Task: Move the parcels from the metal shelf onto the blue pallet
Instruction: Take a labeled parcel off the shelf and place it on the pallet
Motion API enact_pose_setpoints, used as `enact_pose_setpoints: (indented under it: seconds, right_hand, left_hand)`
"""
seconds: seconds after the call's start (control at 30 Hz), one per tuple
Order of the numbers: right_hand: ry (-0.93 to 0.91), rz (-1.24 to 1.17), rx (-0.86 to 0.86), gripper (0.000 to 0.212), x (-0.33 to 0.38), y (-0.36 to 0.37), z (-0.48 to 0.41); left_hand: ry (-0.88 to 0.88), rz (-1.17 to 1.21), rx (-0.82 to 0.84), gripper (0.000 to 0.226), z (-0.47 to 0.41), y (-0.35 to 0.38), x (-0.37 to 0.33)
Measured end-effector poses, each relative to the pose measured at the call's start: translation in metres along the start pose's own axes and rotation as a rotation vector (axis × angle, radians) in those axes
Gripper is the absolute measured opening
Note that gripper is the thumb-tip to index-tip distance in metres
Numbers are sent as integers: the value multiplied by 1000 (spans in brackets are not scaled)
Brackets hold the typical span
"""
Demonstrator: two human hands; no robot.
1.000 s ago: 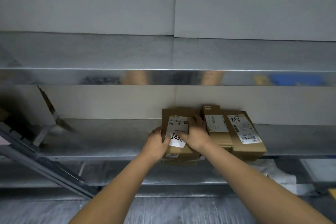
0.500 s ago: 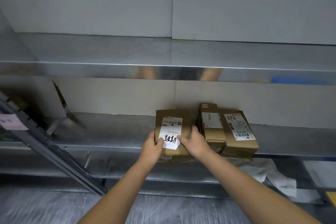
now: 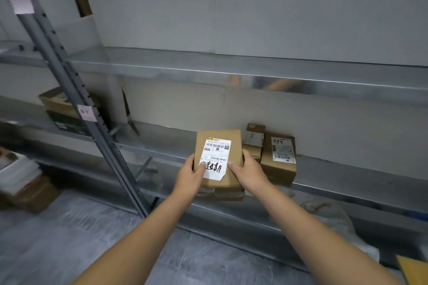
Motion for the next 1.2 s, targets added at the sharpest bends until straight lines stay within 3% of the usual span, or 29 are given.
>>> enact_pose_setpoints:
  seconds: [0.33,0.57,0.83,1.2]
  right_hand:
    - [-113,-85,11,41,20,-69,102]
    - [-97,-147,-104,39,20,-99,134]
    - [-7,-96,-314,37,-15,-170,179]
    - [158,-12,-642,35,-103,-313,290]
  left_hand:
    - [97,-13,-126,28,115,-12,-52]
    - [178,21,-78,26,141,-3,-83]
    - [245,98,65,23,171,66,-98]
    - [354,92,419,27,279,226,-129]
Point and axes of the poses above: each hand's wrist, its own z-axis away from the middle knuckle, its own y-axis out of the palm, x = y × z, the point moved 8 cm from there along -z, towards the middle knuckle, and after that the axes turned 5 degrees about -x, right-handed, at the moved point
